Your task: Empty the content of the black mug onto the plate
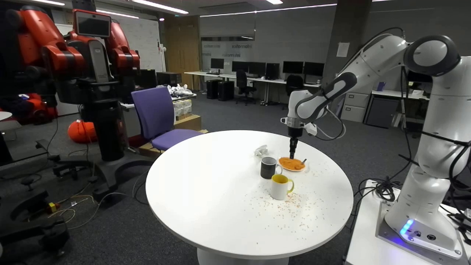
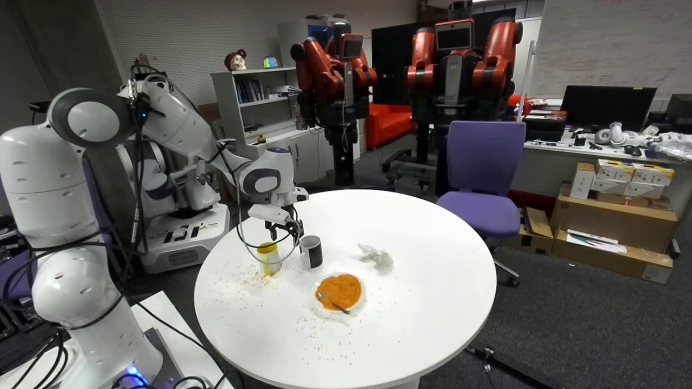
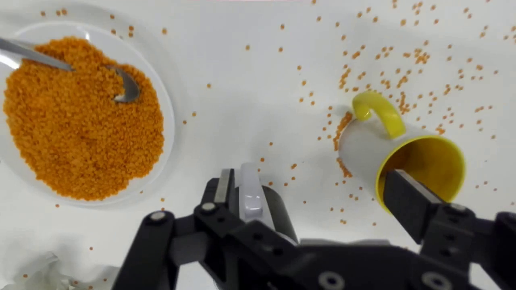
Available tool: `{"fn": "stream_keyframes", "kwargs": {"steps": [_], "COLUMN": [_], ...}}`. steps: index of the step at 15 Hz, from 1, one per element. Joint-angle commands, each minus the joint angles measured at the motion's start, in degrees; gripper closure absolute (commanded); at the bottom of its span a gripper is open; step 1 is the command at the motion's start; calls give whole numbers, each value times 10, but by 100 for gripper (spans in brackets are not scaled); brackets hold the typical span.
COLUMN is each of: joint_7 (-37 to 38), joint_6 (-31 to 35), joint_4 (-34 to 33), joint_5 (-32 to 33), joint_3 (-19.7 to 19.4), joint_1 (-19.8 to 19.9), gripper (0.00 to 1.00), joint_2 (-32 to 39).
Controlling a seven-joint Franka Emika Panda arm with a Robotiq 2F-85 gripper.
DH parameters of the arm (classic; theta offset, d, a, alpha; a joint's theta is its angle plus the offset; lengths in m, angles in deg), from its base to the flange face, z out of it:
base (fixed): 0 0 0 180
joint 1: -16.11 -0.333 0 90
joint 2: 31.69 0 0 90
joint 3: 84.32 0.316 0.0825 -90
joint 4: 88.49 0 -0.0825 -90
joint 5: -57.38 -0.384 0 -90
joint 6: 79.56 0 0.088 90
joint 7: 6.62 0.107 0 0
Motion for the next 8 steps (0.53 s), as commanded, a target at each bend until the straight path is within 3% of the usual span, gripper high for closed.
{"fn": "stream_keyframes", "kwargs": {"steps": [1,6,7,8], "joint_7": [-10,-19,3,3], "joint_6": [-35,-25,-27,-26], "joint_4": [81,169,119,135], "joint_5": [-24,-23,-7,-6], "joint_3": [-25,-68,-67,-74], "joint_1": [-15,-30,-38,-40], "gripper": [0,0,0,0], "joint_2": [-115,-230,-166,-187]}}
